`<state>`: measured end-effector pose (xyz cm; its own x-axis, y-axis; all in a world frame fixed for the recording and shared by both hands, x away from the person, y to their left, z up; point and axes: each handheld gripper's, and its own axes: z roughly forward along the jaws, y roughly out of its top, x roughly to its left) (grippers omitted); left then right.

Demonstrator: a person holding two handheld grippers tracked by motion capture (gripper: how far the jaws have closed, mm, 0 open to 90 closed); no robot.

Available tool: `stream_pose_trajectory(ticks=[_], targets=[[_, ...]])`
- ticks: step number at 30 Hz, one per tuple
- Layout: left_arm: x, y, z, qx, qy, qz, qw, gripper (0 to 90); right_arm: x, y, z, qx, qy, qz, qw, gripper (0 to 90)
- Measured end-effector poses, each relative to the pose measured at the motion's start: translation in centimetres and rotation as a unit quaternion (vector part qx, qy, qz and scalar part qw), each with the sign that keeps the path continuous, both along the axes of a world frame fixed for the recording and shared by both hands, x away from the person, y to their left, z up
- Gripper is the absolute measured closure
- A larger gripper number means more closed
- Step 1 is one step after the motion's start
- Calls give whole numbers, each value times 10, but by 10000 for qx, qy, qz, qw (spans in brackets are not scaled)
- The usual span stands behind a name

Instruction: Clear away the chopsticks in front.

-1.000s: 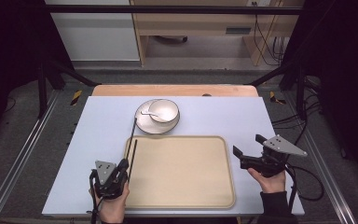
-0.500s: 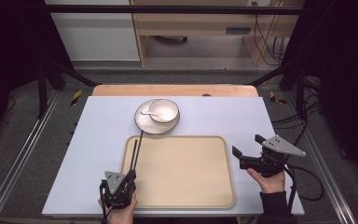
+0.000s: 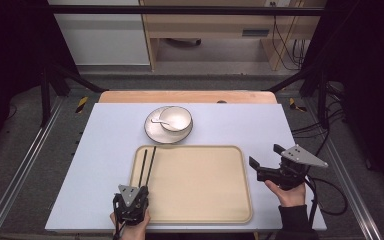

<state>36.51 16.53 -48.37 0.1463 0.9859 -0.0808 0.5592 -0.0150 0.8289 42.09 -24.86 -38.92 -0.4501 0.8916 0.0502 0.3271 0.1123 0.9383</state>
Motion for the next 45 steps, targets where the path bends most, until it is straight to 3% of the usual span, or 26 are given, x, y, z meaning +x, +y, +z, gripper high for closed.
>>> stream_pose_trajectory(ticks=[8, 18, 26, 27, 31, 33, 35, 37, 40, 45], targets=[[3, -3, -3, 197, 211, -12, 9996, 854, 1, 1, -1, -23, 15, 12, 10000, 59], [5, -4, -3, 288, 245, -20, 9993, 843, 1, 2, -2, -35, 19, 15, 10000, 59], [9, 1, 17, 6, -46, -459, 9989, 693, 0, 0, 0, 0, -6, -3, 10000, 59], [12, 3, 22, -102, -144, -587, 9981, 673, 0, -1, 0, 4, -9, -7, 10000, 59], [20, 11, 44, -90, -505, -959, 9941, 570, -1, -3, 1, 34, -30, -24, 10000, 59], [24, 16, 58, -4, -745, -1174, 9903, 517, -1, -4, 1, 34, -30, -37, 10000, 59], [27, 19, 68, 9, -820, -1282, 9884, 463, -2, -5, 1, 50, -38, -43, 10000, 59], [32, 23, 82, 151, -986, -1374, 9855, 425, -2, -5, 1, 72, -42, -64, 9999, 59], [41, 31, 97, 7, -1078, -1636, 9806, 336, -2, -6, 1, 78, -43, -69, 9999, 58], [56, 41, 109, 420, -1019, -1975, 9741, 235, -4, -9, 2, 140, -39, -96, 9998, 58]])
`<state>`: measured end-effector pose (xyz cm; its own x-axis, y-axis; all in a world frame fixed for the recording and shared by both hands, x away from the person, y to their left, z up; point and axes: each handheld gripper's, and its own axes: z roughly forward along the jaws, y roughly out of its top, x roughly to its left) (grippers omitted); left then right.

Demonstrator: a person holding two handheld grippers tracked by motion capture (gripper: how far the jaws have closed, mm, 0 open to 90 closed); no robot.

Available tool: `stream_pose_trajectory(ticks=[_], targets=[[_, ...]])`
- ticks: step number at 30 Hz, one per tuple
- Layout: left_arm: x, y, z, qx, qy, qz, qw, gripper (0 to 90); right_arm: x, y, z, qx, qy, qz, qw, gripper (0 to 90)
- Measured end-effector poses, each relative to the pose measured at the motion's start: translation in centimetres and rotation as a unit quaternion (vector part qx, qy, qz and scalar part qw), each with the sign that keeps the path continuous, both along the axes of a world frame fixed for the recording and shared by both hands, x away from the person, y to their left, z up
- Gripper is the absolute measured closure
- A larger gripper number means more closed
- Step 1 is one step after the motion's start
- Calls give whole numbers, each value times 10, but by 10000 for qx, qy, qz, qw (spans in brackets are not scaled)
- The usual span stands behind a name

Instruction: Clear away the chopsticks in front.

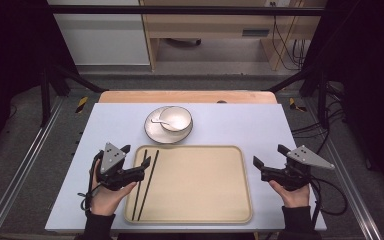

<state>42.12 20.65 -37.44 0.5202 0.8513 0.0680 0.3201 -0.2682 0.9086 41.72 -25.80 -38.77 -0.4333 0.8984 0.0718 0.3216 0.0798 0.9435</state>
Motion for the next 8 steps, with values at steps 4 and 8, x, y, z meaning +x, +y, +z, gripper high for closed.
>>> stream_pose_trajectory(ticks=[4, 8], targets=[[8, 12, -7, 67, 192, -118, 9997, 147, 0, -3, -1, 9, 14, -35, 10000, 58], [8, 30, -21, -108, 320, -41, 9994, 113, 1, -5, -2, 5, 25, -68, 10000, 58]])
